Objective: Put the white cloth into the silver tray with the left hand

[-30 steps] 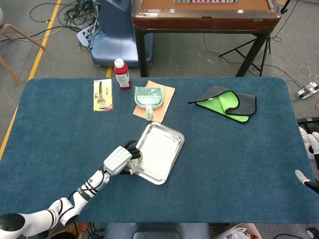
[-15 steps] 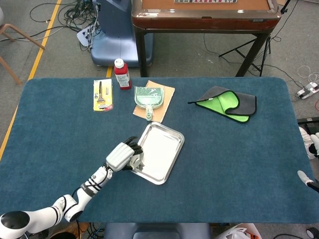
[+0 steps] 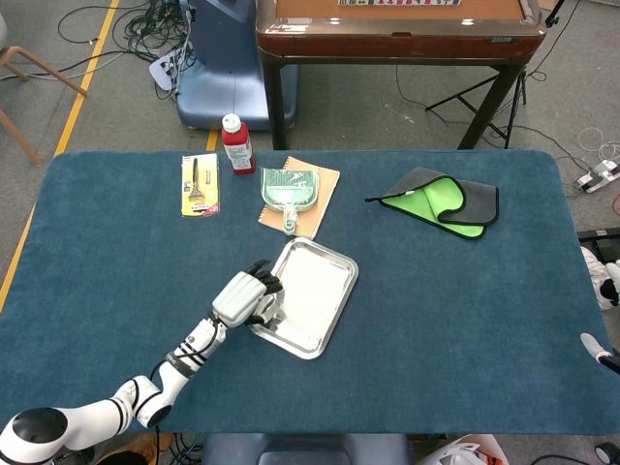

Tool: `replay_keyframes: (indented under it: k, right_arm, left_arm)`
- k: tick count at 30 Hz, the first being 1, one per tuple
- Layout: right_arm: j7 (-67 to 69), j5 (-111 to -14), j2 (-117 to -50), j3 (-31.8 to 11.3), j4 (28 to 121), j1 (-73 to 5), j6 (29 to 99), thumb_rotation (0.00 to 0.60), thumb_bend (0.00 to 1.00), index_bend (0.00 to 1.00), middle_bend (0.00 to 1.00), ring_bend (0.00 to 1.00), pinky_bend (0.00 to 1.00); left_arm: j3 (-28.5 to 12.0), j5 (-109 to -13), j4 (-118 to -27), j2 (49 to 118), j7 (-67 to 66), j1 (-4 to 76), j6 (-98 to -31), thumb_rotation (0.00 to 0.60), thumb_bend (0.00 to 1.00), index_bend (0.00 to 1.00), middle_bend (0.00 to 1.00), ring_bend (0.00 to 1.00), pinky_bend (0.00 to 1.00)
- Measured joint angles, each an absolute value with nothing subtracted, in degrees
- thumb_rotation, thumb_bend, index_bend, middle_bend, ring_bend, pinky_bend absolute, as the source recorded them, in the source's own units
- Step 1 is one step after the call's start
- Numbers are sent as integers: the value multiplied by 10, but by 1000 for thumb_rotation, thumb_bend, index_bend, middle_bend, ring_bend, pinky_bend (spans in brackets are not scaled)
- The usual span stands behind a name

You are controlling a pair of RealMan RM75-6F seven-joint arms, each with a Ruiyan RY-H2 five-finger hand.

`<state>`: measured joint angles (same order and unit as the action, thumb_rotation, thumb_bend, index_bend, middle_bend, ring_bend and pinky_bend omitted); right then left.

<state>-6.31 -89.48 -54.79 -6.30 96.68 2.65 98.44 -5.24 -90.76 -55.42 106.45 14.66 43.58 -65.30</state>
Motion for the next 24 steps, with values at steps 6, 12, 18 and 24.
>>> replay_keyframes:
  k: [6,12,18,24]
  right_arm:
    - [-59,-892,-548,-64,964,28,985,600,25,74,102,0,51]
    - [-57,-893,-549,-64,962,27,984,600,24,74,102,0,51]
    - [-57,-892,-551,-63,960,27,981,600,25,74,103,0,50]
    - [-59,-893,-552,-65,962,26,981,600,25,74,102,0,51]
  left_arm:
    - [-64,-893,-551,1069,141,440,-648,600,440,538,465,352,128]
    - [-66,-889,-549,1070,134,445,-643,600,439,530,465,351,128]
    - [-58,-889,-554,1061,130,442,-643,600,435,433,447,340,128]
    - [-51,-891,-581,1043,129,438,-642,600,434,272,410,304,127]
